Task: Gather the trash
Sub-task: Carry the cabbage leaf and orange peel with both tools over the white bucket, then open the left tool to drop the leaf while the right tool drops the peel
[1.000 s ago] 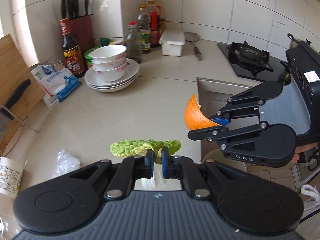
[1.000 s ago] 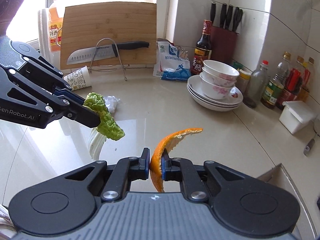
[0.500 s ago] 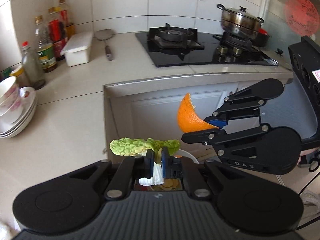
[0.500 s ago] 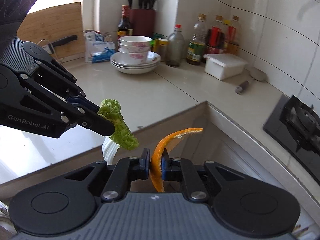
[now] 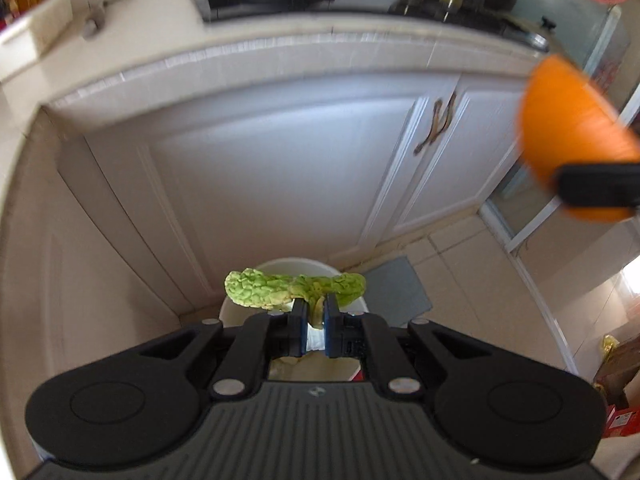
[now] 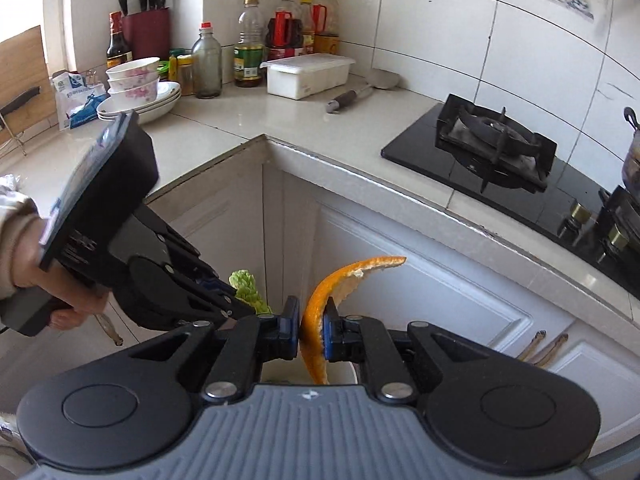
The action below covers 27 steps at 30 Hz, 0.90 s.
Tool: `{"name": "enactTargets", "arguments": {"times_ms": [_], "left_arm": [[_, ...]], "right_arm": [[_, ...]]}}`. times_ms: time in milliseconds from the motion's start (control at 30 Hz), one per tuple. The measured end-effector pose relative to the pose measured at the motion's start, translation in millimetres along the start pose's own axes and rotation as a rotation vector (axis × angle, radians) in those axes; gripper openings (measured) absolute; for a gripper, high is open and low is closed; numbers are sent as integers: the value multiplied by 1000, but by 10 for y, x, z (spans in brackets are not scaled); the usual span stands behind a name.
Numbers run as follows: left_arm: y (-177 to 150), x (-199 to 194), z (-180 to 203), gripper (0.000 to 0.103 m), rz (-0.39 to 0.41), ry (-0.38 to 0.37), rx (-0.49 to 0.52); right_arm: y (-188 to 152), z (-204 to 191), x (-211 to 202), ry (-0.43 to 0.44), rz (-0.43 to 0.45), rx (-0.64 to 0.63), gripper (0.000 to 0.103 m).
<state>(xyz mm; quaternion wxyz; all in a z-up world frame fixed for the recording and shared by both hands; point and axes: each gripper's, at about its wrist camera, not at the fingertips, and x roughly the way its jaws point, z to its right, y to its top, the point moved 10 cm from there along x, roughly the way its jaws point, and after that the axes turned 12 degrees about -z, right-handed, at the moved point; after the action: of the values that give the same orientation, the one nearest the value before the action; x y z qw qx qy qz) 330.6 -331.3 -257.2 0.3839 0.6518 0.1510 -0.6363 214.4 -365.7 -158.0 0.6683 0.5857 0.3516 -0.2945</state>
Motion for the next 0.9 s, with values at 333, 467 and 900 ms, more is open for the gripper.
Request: {"name": "enactTargets", "arguments": {"times_ms": [333, 467, 900], "left_arm": [[-127, 974, 52, 11, -169, 5, -53], [-191, 1186, 44, 50, -213, 14, -101], [-188, 437, 13, 90, -50, 114, -107]], "right_arm": [[-237, 253, 40, -30, -21, 73, 14], [-286, 315, 101, -28, -35, 93, 14], [-317, 363, 573, 36, -77, 94, 13]]}}
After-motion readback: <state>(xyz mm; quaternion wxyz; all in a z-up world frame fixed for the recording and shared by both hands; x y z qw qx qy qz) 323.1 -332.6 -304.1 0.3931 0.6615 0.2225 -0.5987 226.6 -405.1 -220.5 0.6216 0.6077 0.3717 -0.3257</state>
